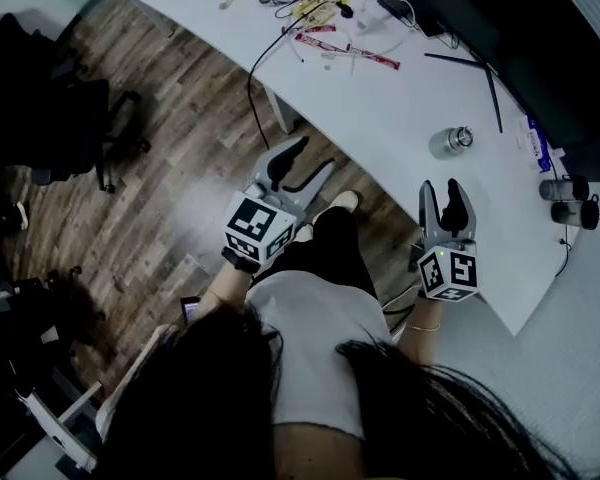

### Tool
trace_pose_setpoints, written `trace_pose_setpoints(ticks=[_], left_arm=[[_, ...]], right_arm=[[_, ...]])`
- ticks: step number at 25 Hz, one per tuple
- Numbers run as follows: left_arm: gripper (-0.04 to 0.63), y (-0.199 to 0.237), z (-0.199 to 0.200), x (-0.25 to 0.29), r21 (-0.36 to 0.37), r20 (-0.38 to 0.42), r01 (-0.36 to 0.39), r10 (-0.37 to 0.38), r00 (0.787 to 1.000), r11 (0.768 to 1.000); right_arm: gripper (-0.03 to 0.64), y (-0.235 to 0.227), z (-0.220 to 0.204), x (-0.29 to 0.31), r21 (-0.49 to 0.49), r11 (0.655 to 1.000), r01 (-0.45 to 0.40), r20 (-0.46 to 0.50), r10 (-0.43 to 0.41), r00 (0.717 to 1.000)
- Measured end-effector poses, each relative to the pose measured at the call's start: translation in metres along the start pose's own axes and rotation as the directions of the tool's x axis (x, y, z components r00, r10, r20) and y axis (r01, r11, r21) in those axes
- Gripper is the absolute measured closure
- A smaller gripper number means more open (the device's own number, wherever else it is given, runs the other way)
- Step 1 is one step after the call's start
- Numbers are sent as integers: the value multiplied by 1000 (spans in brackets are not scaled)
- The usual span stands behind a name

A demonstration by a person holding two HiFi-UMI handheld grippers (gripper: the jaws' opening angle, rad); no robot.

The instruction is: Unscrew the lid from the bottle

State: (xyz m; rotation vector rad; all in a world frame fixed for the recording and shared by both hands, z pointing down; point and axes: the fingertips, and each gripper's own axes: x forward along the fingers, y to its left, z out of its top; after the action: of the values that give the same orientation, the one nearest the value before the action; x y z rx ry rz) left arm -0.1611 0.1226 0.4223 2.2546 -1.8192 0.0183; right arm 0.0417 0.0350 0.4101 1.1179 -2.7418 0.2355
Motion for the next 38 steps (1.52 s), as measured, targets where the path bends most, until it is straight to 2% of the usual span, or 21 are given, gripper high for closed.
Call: trace_pose_setpoints(ticks=[8, 16, 23, 27, 38], left_arm=[[329, -6, 19, 110, 26, -23, 158, -157, 987, 987], [316, -35, 46, 213, 52, -28, 315, -314, 949, 948], [316, -58, 46, 266, 56, -39, 397, -395, 918, 916], [316, -72, 44, 282, 52, -61, 455, -452, 890, 889], [304, -101, 36, 305, 39, -129, 607, -598, 791, 794]], right_arm=[[410, -74, 11, 38, 43, 992, 120, 16, -121, 993], [405, -138, 26, 60, 75, 978, 195, 24, -198, 980], [405, -171, 31, 68, 79, 973, 219, 39, -223, 974], [405, -182, 33, 62, 90, 964, 251, 39, -255, 966], [404, -190, 29, 46, 140, 928, 345, 28, -352, 936]])
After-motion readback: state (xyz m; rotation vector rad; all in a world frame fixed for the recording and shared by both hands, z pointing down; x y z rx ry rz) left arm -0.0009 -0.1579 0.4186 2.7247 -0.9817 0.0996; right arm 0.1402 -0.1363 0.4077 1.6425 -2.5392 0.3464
